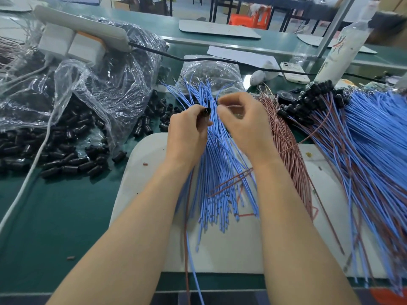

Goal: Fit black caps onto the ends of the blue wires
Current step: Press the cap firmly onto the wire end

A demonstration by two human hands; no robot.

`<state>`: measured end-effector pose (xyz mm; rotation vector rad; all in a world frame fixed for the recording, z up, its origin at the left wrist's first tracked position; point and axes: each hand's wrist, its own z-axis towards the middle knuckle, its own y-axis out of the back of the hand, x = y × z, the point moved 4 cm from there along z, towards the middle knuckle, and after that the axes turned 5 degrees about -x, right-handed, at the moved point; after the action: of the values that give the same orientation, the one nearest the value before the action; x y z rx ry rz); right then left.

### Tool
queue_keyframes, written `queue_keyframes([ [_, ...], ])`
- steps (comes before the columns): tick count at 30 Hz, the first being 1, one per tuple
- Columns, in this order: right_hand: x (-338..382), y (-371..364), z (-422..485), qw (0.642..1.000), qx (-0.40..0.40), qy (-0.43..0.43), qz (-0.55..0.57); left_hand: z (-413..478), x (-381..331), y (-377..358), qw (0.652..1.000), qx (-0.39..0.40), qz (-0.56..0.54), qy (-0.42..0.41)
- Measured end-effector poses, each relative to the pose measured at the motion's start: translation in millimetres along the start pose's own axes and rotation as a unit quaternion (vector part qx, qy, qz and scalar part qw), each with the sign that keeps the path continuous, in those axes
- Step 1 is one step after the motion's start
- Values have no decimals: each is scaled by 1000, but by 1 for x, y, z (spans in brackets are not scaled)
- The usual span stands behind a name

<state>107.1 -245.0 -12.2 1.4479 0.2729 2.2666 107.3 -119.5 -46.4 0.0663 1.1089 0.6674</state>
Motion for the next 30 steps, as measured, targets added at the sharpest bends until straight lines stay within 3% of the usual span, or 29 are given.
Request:
queue_keyframes([
  [3,-19,29,7,988,-126,-83,26,-2,-1,-1,1000,6,-5,-3],
  [6,-37,47,9,969,-185,-120,-112,-3,-4,-1,1000,11,0,-19],
  [12,-58,25,9,941,-16,-167,-294,-3,-4,0,1000,8,4,-18],
  [19,-62,14,9,921,19,-184,-343,-3,-5,0,1000,9,14,-21],
  [22,-55,18,9,949,-37,-154,-271,-4,-5,1,1000,9,8,-19],
  [25,-35,23,7,986,-91,-104,-99,-4,-4,-1,1000,14,6,-14],
  [27,-18,19,6,995,-70,-71,-3,-3,-4,-2,1000,18,6,-10],
  [30,2,8,2,998,-7,-31,53,-1,-3,-1,1000,10,17,-9],
])
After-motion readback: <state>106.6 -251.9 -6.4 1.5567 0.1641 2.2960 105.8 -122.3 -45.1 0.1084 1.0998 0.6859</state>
